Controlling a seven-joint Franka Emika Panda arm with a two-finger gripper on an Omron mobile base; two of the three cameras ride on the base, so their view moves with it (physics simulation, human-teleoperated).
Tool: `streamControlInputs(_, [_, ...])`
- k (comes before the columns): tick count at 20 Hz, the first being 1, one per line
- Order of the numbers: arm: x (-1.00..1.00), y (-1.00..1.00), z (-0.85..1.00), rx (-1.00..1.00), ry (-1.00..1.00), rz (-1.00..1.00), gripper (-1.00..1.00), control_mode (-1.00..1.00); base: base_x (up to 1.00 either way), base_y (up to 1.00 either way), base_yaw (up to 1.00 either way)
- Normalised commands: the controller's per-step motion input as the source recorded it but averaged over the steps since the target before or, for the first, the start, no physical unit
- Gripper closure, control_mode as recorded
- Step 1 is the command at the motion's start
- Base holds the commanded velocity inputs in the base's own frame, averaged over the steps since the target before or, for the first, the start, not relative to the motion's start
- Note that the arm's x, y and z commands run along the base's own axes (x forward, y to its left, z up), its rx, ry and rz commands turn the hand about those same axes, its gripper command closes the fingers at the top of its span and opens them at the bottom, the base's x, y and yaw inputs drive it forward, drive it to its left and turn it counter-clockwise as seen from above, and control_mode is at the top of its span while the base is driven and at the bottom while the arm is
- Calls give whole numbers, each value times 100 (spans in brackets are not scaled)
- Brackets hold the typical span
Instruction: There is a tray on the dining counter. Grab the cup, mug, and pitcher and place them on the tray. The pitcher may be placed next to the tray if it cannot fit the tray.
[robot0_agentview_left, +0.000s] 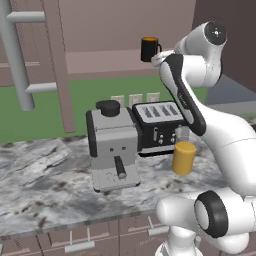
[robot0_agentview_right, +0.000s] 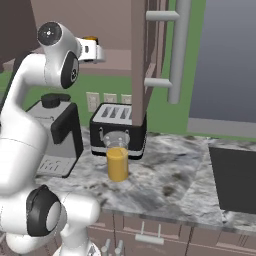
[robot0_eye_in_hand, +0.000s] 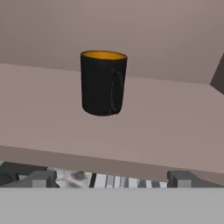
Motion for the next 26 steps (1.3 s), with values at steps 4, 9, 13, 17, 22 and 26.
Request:
streamControlInputs(4, [22,0,0,4,0,0,-100,-100,0,0,0])
streamControlInputs(9, [29,0,0,3,0,0,-100,-100,0,0,0])
streamControlInputs(13, [37,0,0,3,0,0,-100,-100,0,0,0])
streamControlInputs(17, [34,0,2,0,0,0,-100,-100,0,0,0])
streamControlInputs(22, [23,0,1,0,0,0,-100,-100,0,0,0])
streamControlInputs(26, [15,0,0,0,0,0,-100,-100,0,0,0])
